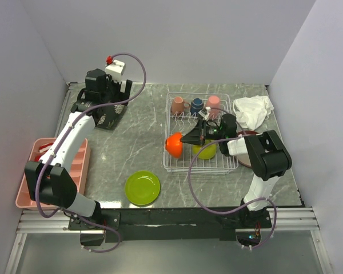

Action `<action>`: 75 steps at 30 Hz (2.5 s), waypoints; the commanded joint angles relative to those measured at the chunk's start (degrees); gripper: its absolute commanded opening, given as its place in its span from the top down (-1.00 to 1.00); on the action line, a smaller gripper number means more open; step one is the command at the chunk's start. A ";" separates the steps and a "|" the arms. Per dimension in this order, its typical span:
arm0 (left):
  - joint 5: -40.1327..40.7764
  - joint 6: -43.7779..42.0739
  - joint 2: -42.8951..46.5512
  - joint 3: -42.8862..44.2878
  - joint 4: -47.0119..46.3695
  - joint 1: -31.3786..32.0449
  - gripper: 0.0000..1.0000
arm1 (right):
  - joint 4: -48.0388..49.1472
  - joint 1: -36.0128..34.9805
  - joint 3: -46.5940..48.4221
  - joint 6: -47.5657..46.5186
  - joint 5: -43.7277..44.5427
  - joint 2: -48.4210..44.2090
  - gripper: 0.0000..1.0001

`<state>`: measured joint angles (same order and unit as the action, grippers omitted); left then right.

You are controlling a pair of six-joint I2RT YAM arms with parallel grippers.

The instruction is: Load the mixed dishes into the dish rack

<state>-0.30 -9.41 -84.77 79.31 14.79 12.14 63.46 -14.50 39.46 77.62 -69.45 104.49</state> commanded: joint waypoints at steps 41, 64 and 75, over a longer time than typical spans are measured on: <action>-5.42 5.19 -3.56 0.15 -5.03 0.60 -0.99 | -102.21 6.77 26.71 -77.00 26.29 -8.69 0.01; -10.25 9.06 -3.73 4.10 -6.26 6.05 -0.99 | -83.42 11.51 36.04 -57.24 36.20 -28.63 -1.00; -13.23 5.74 -0.75 -2.57 -0.91 6.67 -0.99 | -91.23 16.43 30.34 -83.67 54.50 -40.76 -1.00</action>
<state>-10.37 -1.19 -88.84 80.05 10.44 18.96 -24.84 0.47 73.03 5.82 -24.14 69.97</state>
